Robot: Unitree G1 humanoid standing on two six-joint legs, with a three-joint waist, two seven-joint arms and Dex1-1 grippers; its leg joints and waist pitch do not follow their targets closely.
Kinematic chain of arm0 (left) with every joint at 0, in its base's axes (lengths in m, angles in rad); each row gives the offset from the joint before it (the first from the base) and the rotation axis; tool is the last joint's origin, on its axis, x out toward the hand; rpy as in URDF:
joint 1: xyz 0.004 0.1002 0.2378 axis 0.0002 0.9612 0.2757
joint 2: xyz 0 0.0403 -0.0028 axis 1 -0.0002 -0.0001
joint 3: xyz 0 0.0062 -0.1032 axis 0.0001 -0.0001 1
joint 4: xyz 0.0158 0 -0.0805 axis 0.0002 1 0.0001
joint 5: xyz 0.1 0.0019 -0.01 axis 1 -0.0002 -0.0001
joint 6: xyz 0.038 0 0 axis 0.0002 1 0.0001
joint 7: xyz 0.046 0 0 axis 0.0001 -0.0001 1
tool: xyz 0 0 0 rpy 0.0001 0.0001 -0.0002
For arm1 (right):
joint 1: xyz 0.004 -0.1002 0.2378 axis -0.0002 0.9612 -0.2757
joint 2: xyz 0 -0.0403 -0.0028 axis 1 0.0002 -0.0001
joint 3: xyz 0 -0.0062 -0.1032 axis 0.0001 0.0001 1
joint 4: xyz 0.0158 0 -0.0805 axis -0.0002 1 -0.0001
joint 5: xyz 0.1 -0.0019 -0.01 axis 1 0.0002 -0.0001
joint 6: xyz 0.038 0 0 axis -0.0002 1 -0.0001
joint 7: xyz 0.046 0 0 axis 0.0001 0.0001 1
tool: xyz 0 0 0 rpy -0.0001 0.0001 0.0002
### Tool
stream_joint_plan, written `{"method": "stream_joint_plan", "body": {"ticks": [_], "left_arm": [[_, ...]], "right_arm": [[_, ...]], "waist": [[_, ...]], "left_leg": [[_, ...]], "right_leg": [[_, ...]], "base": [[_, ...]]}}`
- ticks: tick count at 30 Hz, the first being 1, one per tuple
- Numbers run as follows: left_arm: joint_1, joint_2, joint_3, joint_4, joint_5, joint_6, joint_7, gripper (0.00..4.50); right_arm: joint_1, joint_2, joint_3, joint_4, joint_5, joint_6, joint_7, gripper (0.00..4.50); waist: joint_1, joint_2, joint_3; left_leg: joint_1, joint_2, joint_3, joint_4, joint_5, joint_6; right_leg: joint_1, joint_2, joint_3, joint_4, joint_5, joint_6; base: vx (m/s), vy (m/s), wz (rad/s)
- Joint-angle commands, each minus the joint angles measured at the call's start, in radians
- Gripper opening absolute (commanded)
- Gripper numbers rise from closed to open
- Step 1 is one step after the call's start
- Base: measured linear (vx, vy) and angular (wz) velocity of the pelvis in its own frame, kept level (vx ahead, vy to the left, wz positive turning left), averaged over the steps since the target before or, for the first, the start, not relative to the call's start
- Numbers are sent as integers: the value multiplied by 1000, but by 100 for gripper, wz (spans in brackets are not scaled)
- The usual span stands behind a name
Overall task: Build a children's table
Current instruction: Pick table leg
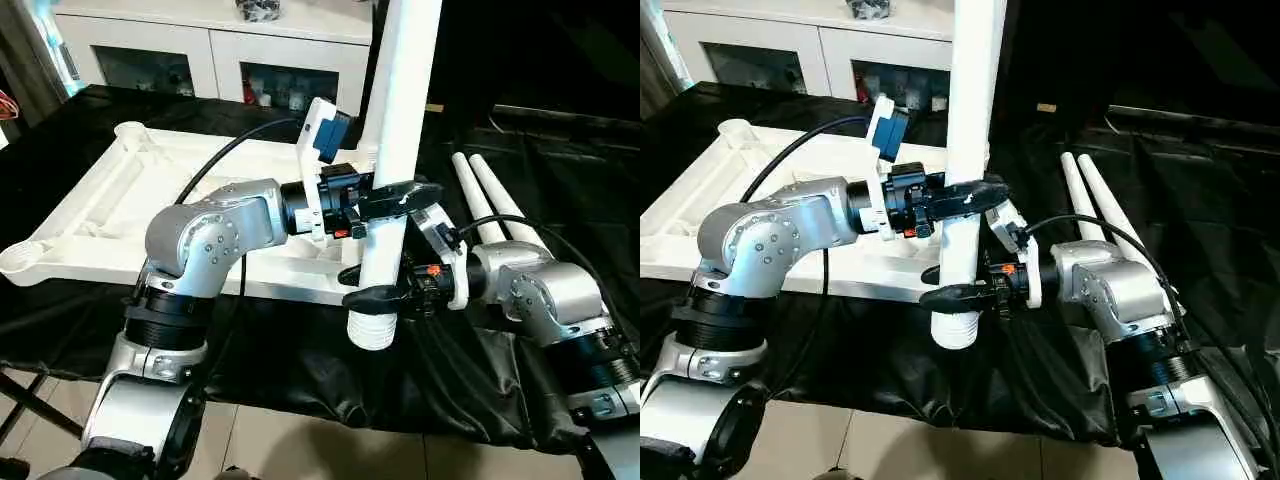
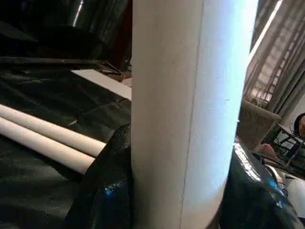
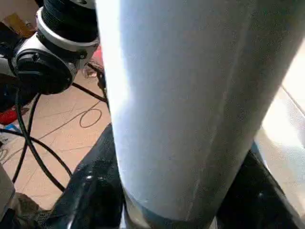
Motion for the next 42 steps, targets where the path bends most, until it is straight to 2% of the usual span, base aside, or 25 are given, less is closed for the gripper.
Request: {"method": "stream_joint_plan", "body": {"ticks": [1,4,13,15,19,20,24,27,34,35,38,42], "left_arm": [[-6,3,-13,-26,-10,0,-21,183],[-5,5,-15,-25,-9,-1,-23,183],[-10,12,-18,-19,-11,-5,-33,183],[-11,13,-19,-17,-11,-5,-35,183],[-13,14,-20,-16,-11,-5,-39,183],[-13,13,-20,-16,-13,-5,-41,183],[-12,15,-22,-17,-12,-5,-45,183],[-12,17,-23,-17,-11,-6,-48,183],[-7,29,-39,-23,3,-26,-65,183],[-6,28,-39,-25,7,-27,-58,239],[-14,7,1,-7,-25,-6,-34,253],[-14,-11,21,6,10,-84,7,296]], "right_arm": [[-23,-5,-13,22,-16,-14,-28,261],[-26,-7,-21,26,-14,-12,-34,296],[-21,-27,-35,22,5,10,-15,299],[-17,-28,-34,18,7,11,-13,299],[-14,-32,-31,11,17,29,-5,299],[-13,-33,-31,10,17,32,-5,272],[-14,-32,-29,15,17,33,-4,259],[-16,-30,-29,18,18,34,-5,221],[-19,-16,-30,24,14,19,-23,196],[-18,-14,-31,24,13,16,-27,195],[-9,-1,-43,15,14,10,-52,193],[8,24,-73,6,24,-4,-101,192]], "waist": [[4,-16,-83],[4,-16,-83],[4,-14,-83],[4,-10,-84],[5,-12,-84],[4,-12,-84],[5,-11,-84],[4,-11,-84],[5,-8,-84],[5,-6,-85],[4,-5,-84],[3,-5,-84]], "left_leg": [[5,20,-1,-53,-80,49],[5,19,-1,-53,-83,48],[5,19,-1,-53,-84,48],[6,20,-1,-53,-86,46],[5,19,-1,-52,-84,48],[5,19,-1,-52,-85,48],[5,20,-2,-52,-88,47],[6,20,-2,-52,-87,46],[6,19,-2,-52,-92,41],[7,20,-2,-52,-92,40],[6,19,-2,-52,-93,38],[7,20,-2,-53,-100,35]], "right_leg": [[66,-71,45,-66,-187,-185],[67,-71,45,-66,-189,-183],[68,-71,45,-65,-177,-191],[67,-71,45,-65,-175,-192],[69,-70,45,-64,-165,-196],[69,-70,45,-65,-168,-196],[69,-71,45,-64,-168,-197],[68,-70,44,-64,-166,-199],[68,-70,45,-64,-165,-200],[68,-71,45,-63,-161,-201],[68,-70,44,-63,-156,-206],[68,-70,45,-65,-164,-202]], "base": [[0,0,0],[0,0,0],[0,0,0],[0,0,0],[0,0,0],[0,0,0],[0,0,0],[0,0,0],[0,0,0],[0,0,0],[0,0,0],[0,0,0]]}}
